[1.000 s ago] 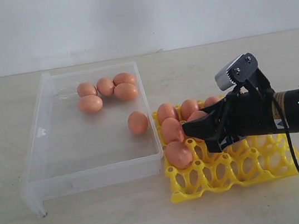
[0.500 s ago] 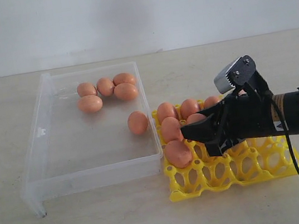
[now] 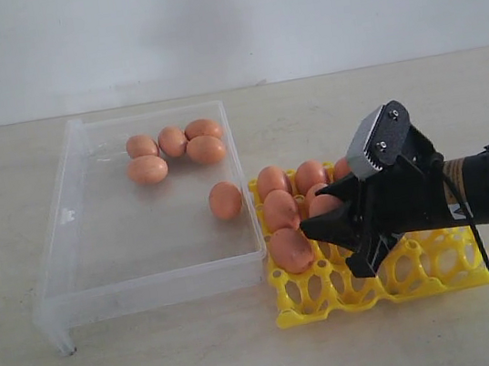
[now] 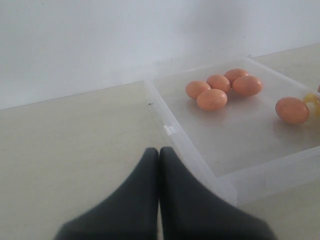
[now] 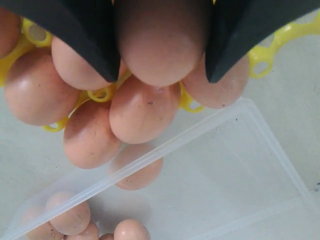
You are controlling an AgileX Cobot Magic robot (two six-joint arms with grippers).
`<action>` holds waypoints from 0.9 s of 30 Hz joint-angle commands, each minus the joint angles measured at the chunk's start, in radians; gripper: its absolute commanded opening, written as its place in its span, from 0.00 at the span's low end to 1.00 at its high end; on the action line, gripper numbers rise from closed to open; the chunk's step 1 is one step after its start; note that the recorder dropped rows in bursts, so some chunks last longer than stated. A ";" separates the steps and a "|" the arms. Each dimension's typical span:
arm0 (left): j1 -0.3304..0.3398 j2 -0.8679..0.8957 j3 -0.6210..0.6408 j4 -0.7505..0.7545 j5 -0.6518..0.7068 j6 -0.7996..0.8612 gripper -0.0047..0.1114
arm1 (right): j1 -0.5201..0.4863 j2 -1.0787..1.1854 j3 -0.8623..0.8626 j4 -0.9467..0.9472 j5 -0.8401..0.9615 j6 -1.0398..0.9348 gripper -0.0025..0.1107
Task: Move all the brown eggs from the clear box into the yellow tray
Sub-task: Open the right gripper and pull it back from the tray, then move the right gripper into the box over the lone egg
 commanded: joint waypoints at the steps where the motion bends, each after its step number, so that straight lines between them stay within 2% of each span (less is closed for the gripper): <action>1: -0.005 -0.002 0.003 -0.007 -0.009 -0.009 0.00 | -0.002 0.002 -0.002 0.006 0.020 -0.013 0.49; 3: -0.005 -0.002 0.003 -0.007 -0.009 -0.009 0.00 | -0.002 0.002 -0.002 0.006 0.020 -0.013 0.55; 15: -0.005 -0.002 0.003 -0.007 -0.011 -0.009 0.00 | -0.002 -0.014 -0.002 0.027 -0.066 0.003 0.55; 18: -0.005 -0.002 0.003 -0.007 -0.011 -0.009 0.00 | -0.002 -0.058 -0.002 0.025 -0.070 0.080 0.54; 19: -0.005 -0.002 0.003 -0.007 -0.011 -0.009 0.00 | -0.002 -0.075 -0.002 0.020 -0.073 0.116 0.52; 21: -0.005 -0.002 0.003 -0.007 -0.011 -0.009 0.00 | -0.002 -0.124 -0.002 -0.019 -0.093 0.190 0.39; 24: -0.005 -0.002 0.003 -0.007 -0.011 -0.009 0.00 | 0.002 -0.213 -0.002 -0.090 -0.130 0.229 0.05; 27: -0.005 -0.002 0.003 -0.007 -0.011 -0.009 0.00 | 0.045 -0.295 -0.014 -0.090 -0.107 0.224 0.02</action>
